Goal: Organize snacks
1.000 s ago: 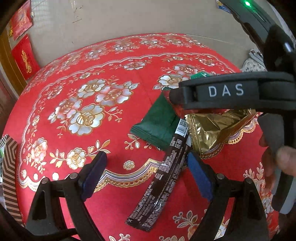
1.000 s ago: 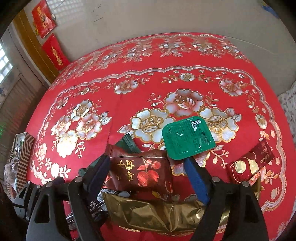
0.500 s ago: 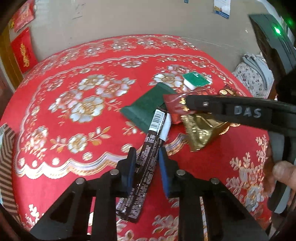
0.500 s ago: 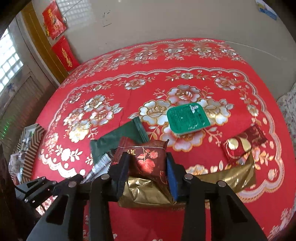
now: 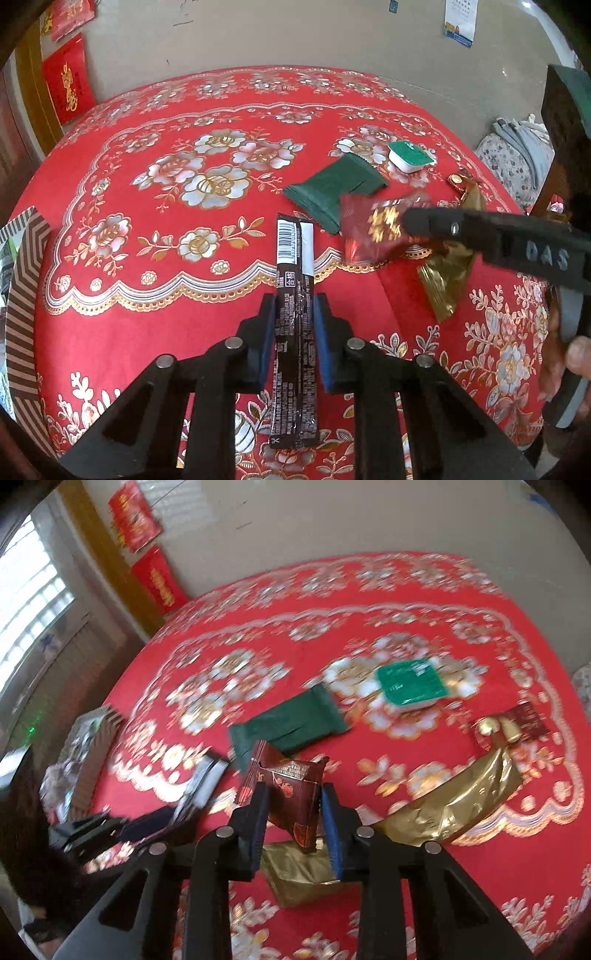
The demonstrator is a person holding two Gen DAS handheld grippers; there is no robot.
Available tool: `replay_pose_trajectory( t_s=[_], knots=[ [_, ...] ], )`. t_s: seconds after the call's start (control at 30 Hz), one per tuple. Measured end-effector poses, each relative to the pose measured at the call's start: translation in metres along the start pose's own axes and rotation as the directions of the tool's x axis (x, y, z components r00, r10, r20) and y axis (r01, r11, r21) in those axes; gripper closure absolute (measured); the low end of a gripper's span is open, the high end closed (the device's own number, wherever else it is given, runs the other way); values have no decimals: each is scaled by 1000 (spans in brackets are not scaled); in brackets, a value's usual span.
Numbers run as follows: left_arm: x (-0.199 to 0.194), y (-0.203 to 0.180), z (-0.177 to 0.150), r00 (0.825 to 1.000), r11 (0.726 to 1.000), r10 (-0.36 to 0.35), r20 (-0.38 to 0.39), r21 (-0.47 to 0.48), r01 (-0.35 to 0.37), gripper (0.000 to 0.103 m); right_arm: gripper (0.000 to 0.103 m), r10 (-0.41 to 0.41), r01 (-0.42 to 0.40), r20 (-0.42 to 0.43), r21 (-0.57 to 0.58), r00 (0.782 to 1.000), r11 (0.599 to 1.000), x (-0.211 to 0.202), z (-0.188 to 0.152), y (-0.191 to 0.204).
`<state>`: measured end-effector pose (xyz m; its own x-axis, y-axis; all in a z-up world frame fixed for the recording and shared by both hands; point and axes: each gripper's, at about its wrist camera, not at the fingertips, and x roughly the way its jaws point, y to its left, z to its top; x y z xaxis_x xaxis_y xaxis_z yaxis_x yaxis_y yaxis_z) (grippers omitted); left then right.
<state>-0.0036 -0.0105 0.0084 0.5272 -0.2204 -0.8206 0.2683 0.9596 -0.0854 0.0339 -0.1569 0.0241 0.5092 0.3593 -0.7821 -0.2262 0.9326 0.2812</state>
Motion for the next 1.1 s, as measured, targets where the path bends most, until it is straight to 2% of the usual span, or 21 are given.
replay_pose_trajectory(
  t_s=[0.1,0.17,0.3,0.4,0.47,0.57,0.67,0.8,0.9,0.97,1.07,1.1],
  knots=[
    [-1,1,0,1000,1000,-1,-4,0,1,81,50,-84,84,2,-72,996,994,1,0,5],
    [-1,1,-1,1000,1000,-1,-4,2,1,81,41,-95,96,18,-124,995,988,-1,2,7],
    [-3,3,-3,1000,1000,-4,-10,1,4,81,40,-75,73,1,-260,997,963,-5,4,18],
    [-4,4,-5,1000,1000,-3,-8,-6,3,81,39,4,-14,-48,-191,999,981,-5,4,18],
    [-6,4,-7,1000,1000,7,-5,-5,-8,81,38,28,-32,-39,-127,999,991,-5,4,18],
    [-12,10,-12,999,999,36,2,-12,-36,80,33,-33,30,-16,-137,999,990,-3,0,25],
    [-16,20,-17,999,999,41,0,-32,-41,80,26,-76,69,-34,-173,997,982,7,-3,34],
    [-17,23,-20,999,999,39,2,-39,-39,81,24,-154,146,-25,-198,988,969,20,-3,44],
    [-17,22,-20,999,999,41,4,-30,-41,81,23,-217,203,-49,-194,975,960,36,-5,45],
    [-17,24,-21,999,999,33,4,-35,-33,81,26,-228,222,-13,-189,974,957,37,-6,44],
    [-17,26,-22,1000,999,24,4,-41,-24,81,55,-223,220,8,-205,975,954,30,-10,45],
    [-18,26,-22,1000,999,24,5,-43,-24,81,59,-211,208,6,-198,977,958,27,-11,44]
  ],
)
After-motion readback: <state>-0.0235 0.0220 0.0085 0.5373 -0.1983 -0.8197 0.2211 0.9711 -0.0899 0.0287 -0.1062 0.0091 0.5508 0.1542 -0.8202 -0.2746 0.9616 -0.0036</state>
